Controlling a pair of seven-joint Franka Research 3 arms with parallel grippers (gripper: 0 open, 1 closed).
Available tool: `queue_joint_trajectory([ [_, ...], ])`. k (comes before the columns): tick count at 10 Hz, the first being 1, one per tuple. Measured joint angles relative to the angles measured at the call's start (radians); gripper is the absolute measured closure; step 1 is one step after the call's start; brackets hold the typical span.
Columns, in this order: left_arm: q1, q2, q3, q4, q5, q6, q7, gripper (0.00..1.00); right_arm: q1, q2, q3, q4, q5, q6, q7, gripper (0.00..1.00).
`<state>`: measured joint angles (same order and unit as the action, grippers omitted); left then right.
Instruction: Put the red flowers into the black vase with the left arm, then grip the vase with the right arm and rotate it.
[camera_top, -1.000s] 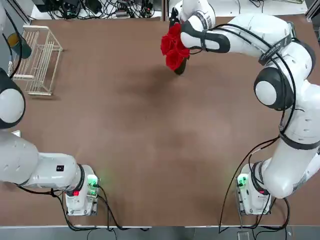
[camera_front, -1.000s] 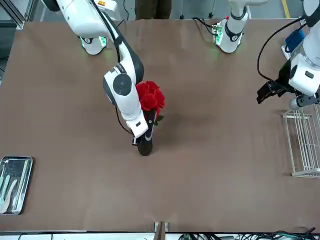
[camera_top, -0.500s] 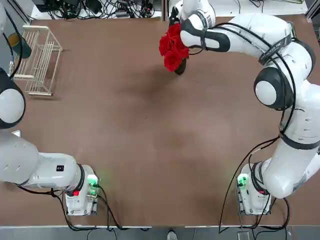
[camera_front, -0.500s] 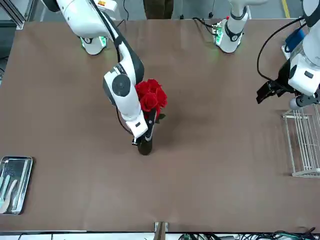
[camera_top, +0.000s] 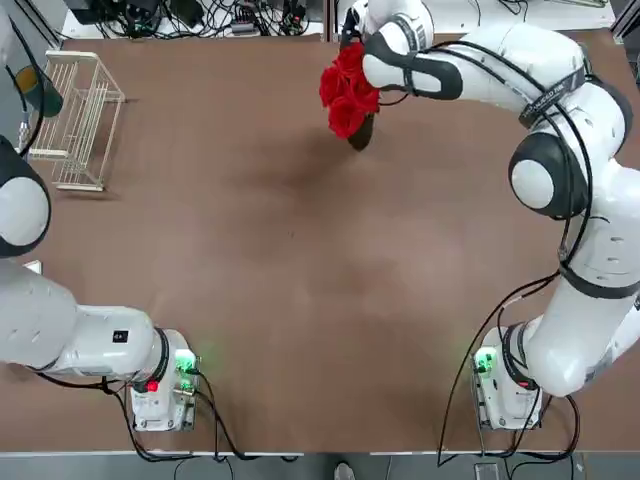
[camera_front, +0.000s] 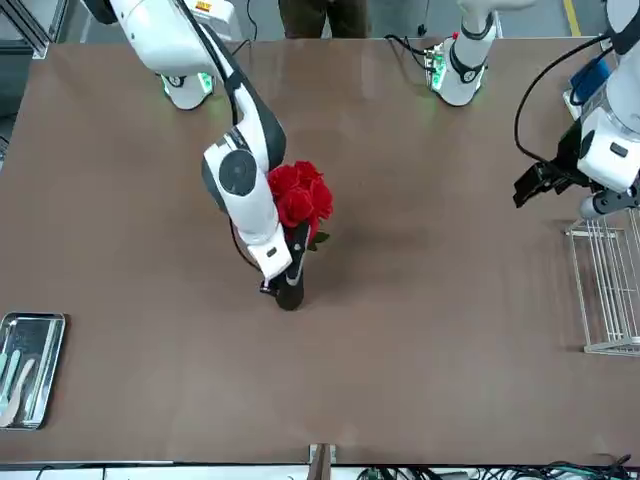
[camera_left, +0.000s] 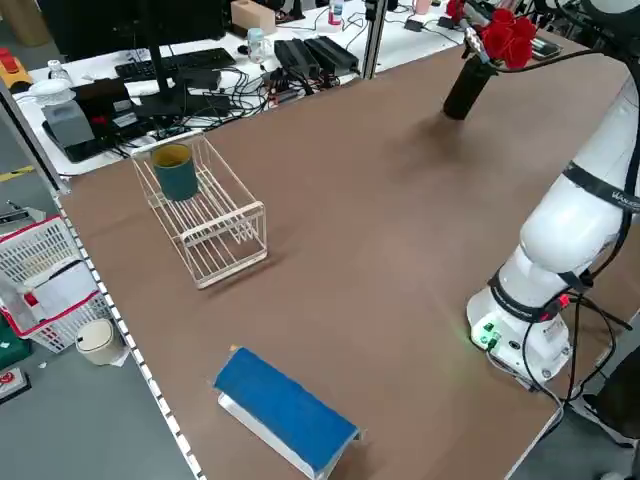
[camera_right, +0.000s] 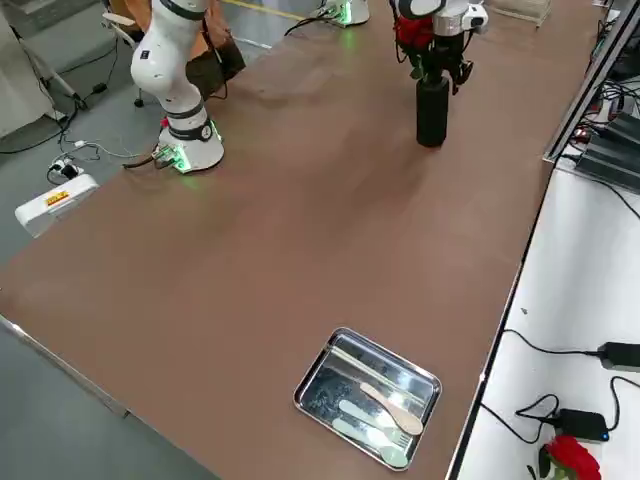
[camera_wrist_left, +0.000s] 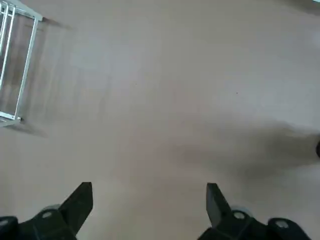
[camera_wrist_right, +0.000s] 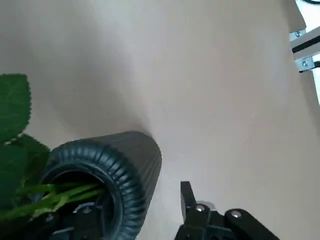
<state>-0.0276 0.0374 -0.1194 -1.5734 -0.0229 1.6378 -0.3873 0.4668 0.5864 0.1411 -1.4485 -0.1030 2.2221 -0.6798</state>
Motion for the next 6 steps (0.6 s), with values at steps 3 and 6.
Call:
queue_joint_trajectory([
  [3,0.001,0.001,0.000,0.000,0.000,0.000,0.000,0.00,-0.009,0.000,0.000,0.023,0.026,-0.025,-0.003,0.36],
  [6,0.001,0.001,0.000,0.000,0.000,-0.001,0.000,0.00,-0.023,-0.001,-0.001,0.068,0.068,-0.105,-0.010,0.33],
])
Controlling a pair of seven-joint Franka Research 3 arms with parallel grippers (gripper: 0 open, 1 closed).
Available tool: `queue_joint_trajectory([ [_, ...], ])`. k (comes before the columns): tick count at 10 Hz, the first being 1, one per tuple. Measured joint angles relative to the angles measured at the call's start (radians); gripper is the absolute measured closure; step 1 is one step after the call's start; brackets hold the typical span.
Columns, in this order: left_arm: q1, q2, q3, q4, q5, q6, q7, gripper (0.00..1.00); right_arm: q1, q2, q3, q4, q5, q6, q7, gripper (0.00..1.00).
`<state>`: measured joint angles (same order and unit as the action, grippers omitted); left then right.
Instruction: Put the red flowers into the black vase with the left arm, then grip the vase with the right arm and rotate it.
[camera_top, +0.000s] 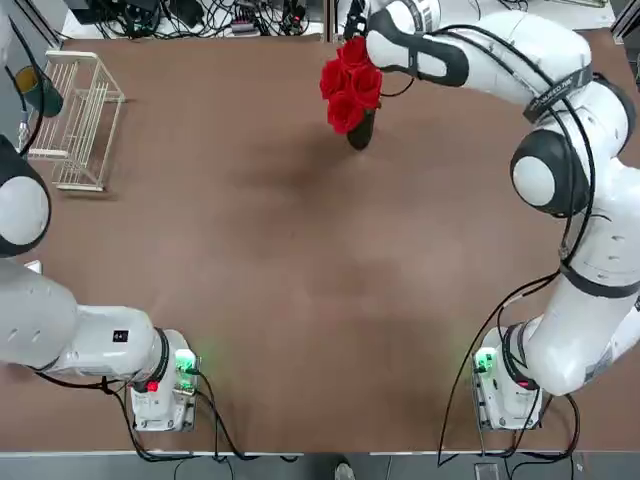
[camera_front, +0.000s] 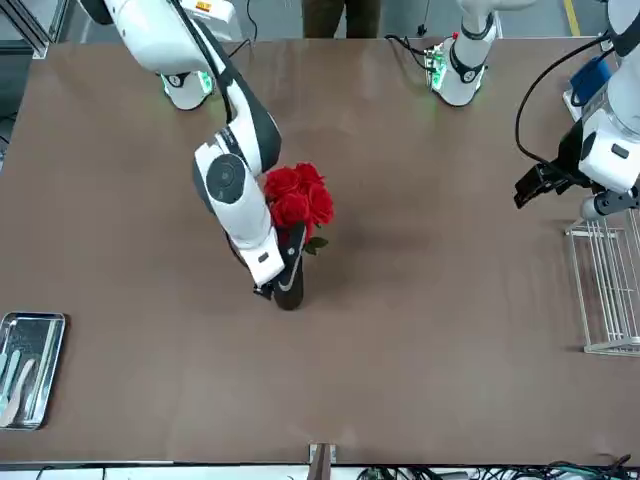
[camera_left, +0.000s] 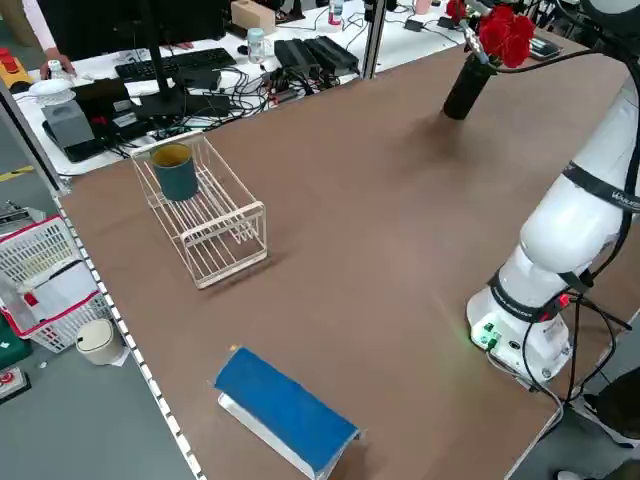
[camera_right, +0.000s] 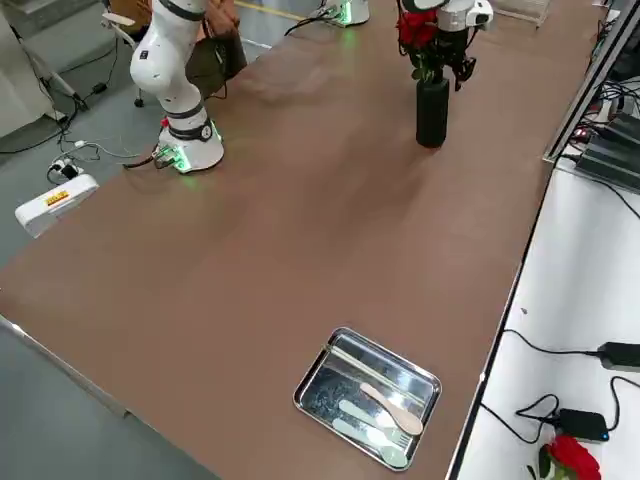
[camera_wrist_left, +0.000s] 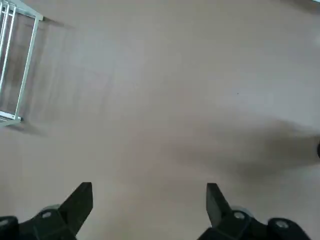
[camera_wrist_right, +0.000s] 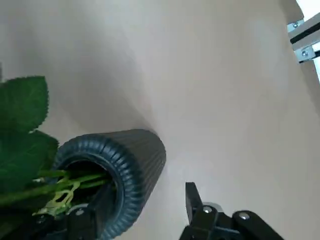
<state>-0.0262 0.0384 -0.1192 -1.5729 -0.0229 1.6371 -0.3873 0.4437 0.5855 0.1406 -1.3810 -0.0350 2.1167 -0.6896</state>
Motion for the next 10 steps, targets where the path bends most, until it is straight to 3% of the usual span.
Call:
queue_joint_trajectory([
  [6,0.000,0.000,0.000,0.006,0.000,-0.002,0.000,0.00,-0.038,-0.001,-0.005,0.057,0.052,-0.070,-0.023,0.27],
  [7,0.000,0.000,-0.001,0.006,0.000,-0.002,0.000,0.00,-0.043,-0.003,-0.009,0.070,0.054,-0.077,-0.023,0.22],
  [9,-0.007,0.000,-0.007,0.006,0.000,-0.003,0.000,0.00,-0.087,-0.004,-0.014,0.081,0.093,-0.085,-0.024,0.00],
  [10,-0.010,0.000,-0.009,0.006,0.000,-0.006,0.001,0.00,-0.114,-0.006,-0.020,0.094,0.105,-0.105,-0.027,0.00],
])
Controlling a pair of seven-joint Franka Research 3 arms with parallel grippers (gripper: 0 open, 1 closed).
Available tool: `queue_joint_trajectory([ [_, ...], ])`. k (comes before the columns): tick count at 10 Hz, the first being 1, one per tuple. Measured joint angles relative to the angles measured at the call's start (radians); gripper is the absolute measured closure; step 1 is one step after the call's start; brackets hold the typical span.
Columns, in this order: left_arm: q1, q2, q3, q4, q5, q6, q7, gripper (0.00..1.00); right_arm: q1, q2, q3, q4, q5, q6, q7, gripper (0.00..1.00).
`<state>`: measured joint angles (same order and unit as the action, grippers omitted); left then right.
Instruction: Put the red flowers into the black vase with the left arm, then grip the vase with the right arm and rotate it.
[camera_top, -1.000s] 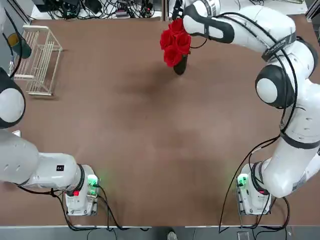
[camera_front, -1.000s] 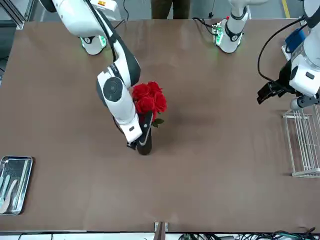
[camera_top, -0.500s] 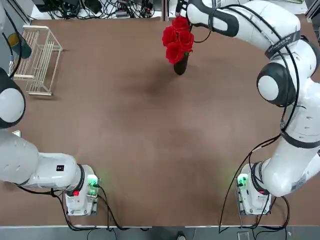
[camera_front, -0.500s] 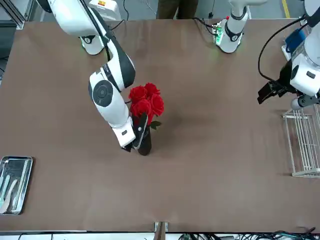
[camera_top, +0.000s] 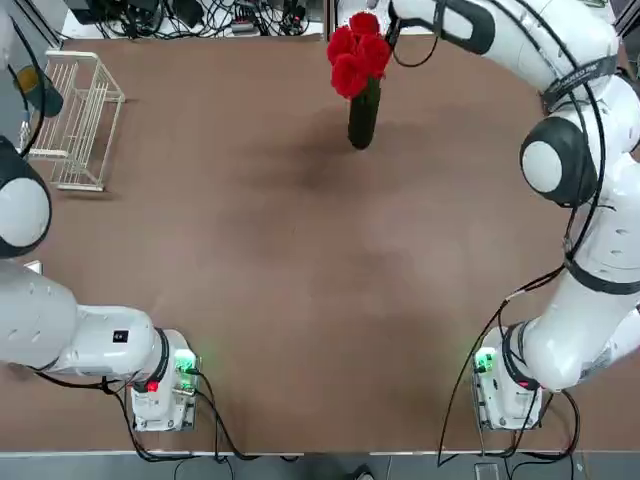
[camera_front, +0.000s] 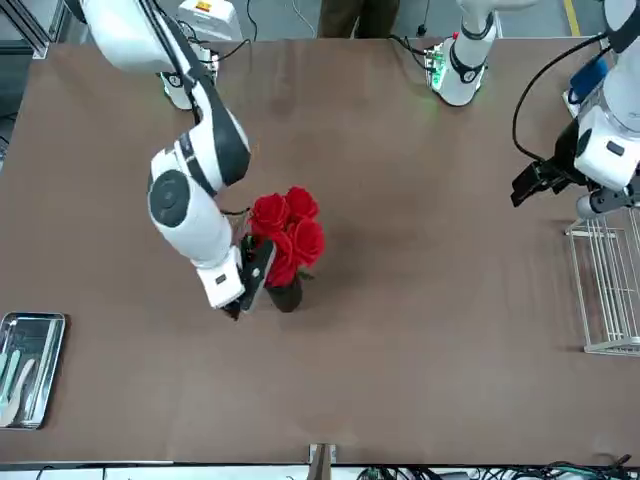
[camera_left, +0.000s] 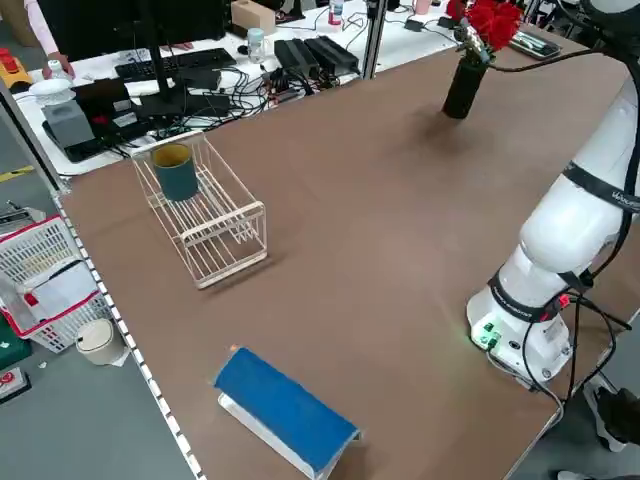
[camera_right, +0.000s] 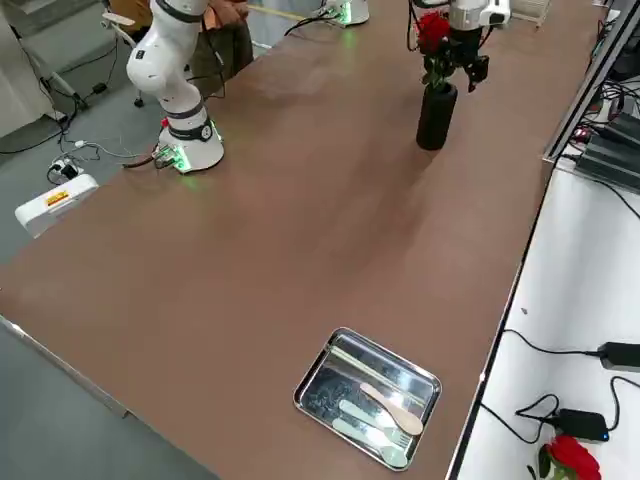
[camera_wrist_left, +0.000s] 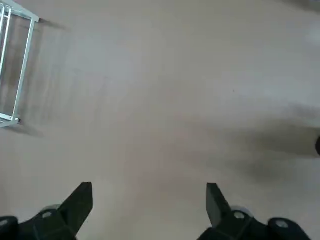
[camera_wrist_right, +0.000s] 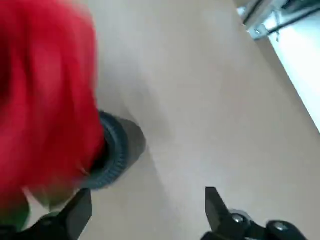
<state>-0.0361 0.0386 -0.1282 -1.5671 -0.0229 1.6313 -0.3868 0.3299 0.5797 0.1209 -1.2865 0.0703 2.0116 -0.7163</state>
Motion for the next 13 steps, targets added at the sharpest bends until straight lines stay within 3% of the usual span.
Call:
queue_joint_trajectory([
  [2,0.004,0.003,0.002,0.000,0.009,-0.002,0.053,0.00,-0.023,-0.013,-0.043,0.074,0.007,-0.110,0.030,0.00],
  [6,0.035,0.009,0.011,0.000,0.008,-0.009,0.079,0.00,-0.028,-0.177,-0.155,0.109,0.009,-0.341,0.449,0.00],
  [10,0.036,0.009,0.008,0.006,0.009,-0.025,0.171,0.00,-0.155,-0.369,-0.208,-0.070,0.011,-0.420,0.763,0.00],
  [13,0.038,0.009,0.011,0.028,0.009,-0.100,0.276,0.00,-0.250,-0.493,-0.224,-0.137,-0.013,-0.499,0.811,0.00],
])
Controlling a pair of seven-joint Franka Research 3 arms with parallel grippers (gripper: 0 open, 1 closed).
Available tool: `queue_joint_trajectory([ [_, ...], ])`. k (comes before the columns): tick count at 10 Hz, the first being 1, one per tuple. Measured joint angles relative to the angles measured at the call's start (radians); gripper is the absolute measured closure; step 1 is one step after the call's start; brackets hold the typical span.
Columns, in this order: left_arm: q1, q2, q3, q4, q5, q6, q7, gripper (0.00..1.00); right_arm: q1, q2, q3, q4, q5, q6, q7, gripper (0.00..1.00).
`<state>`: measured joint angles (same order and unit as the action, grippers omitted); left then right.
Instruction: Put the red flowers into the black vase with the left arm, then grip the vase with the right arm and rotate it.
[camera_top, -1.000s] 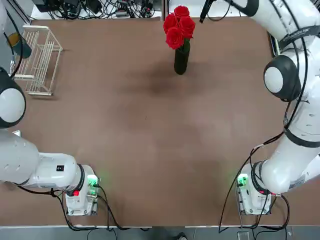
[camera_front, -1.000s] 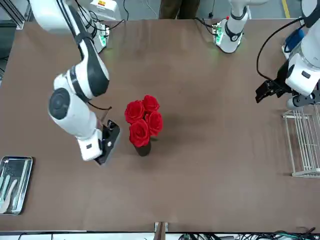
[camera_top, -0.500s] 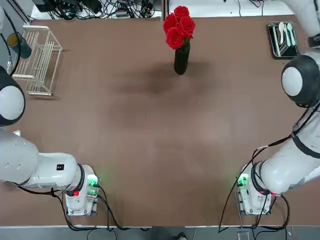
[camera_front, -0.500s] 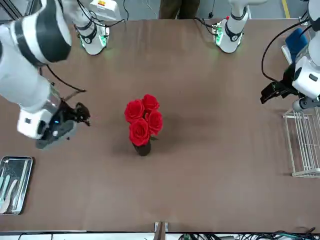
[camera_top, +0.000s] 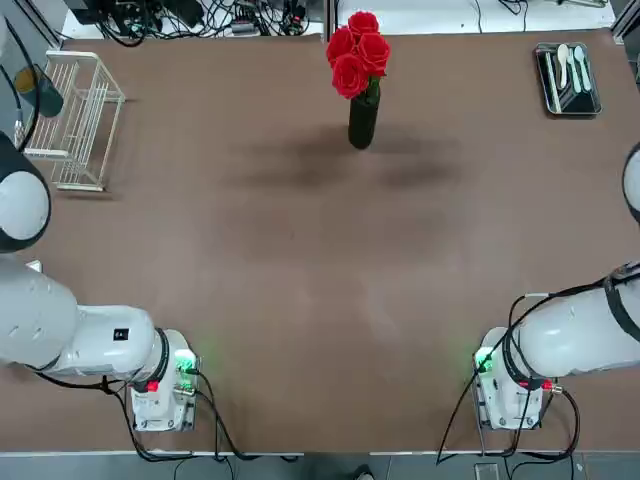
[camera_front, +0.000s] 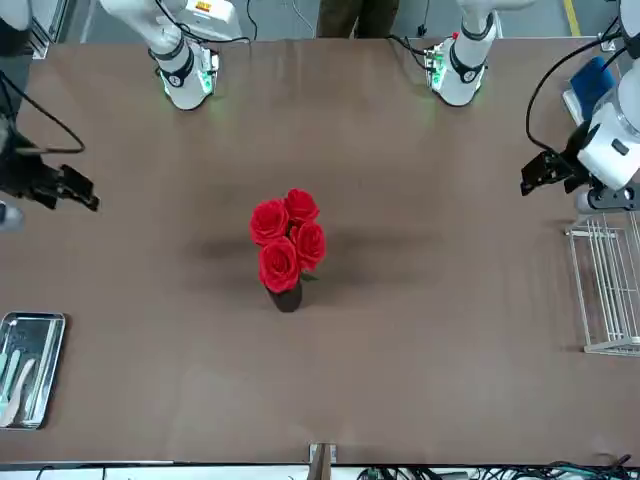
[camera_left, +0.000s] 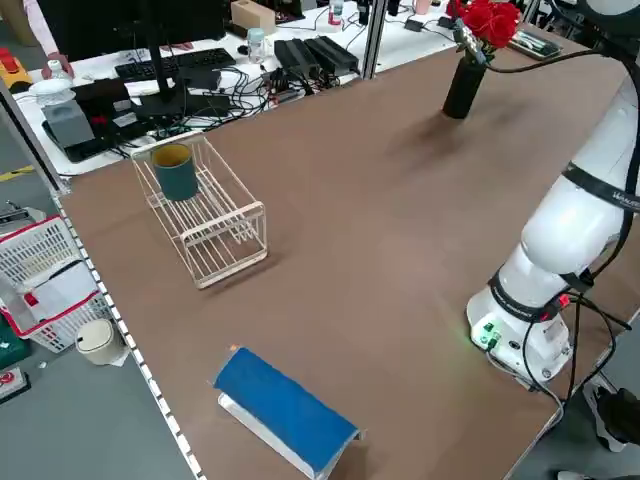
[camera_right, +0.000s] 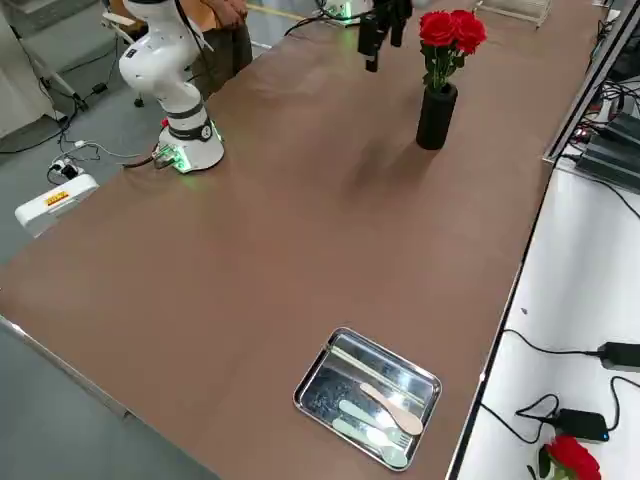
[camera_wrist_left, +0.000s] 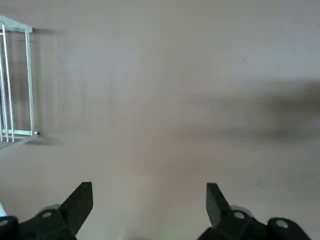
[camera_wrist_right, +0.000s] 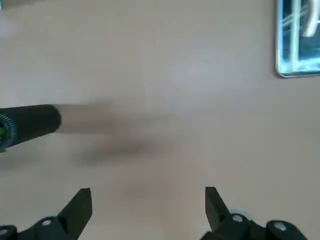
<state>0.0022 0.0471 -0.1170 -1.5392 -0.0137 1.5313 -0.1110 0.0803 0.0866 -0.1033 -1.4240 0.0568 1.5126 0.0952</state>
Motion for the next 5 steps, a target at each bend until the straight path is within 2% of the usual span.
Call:
queue_joint_trajectory([
  [3,0.004,0.002,0.002,0.025,0.000,-0.006,0.018,0.00,-0.022,-0.016,0.000,-0.015,-0.034,0.008,0.005,0.00],
  [5,0.002,0.018,0.001,0.025,0.000,0.042,0.019,0.00,-0.025,-0.016,0.000,-0.019,-0.039,0.024,0.010,0.00],
])
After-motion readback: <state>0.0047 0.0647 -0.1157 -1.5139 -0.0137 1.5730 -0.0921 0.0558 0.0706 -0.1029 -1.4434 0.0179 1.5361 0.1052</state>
